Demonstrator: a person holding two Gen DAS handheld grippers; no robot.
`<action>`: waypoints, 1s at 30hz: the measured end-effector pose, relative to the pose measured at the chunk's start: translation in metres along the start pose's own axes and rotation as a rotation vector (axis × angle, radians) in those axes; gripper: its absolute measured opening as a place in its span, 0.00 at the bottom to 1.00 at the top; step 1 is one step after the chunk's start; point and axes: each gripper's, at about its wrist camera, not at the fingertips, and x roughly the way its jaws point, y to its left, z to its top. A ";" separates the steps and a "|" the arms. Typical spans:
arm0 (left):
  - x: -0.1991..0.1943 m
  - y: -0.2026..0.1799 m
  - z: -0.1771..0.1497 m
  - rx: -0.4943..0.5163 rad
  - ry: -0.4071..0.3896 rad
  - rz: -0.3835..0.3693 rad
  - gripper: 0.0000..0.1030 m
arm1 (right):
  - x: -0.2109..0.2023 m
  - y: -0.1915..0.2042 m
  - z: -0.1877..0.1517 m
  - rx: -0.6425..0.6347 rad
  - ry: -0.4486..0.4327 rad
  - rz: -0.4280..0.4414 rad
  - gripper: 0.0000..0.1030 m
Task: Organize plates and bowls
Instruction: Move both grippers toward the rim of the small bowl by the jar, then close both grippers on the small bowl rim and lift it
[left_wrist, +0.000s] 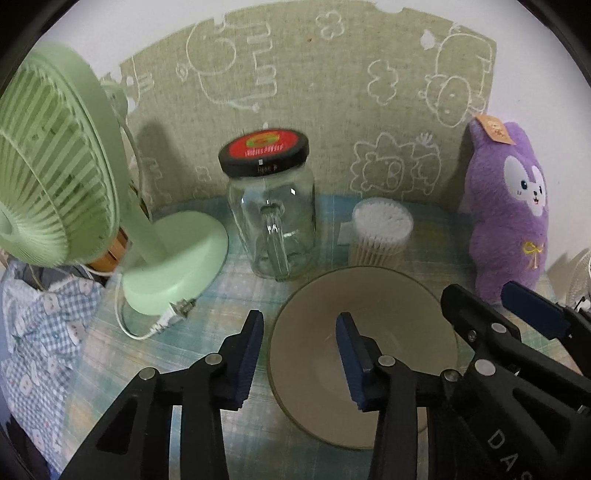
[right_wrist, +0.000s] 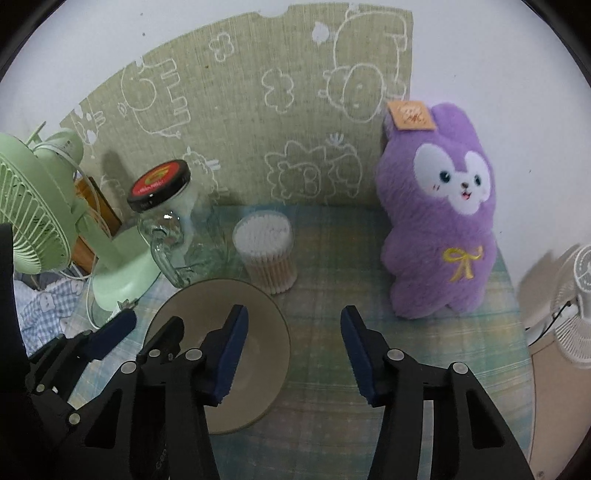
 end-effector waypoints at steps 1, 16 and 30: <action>0.003 0.001 -0.001 -0.007 0.002 -0.004 0.39 | 0.002 0.000 0.000 -0.001 0.003 0.003 0.54; 0.031 0.006 -0.005 0.006 0.014 0.050 0.18 | 0.036 0.003 -0.007 0.015 0.049 0.011 0.26; 0.033 0.008 -0.007 0.034 -0.003 0.043 0.17 | 0.048 0.006 -0.010 0.059 0.074 0.016 0.17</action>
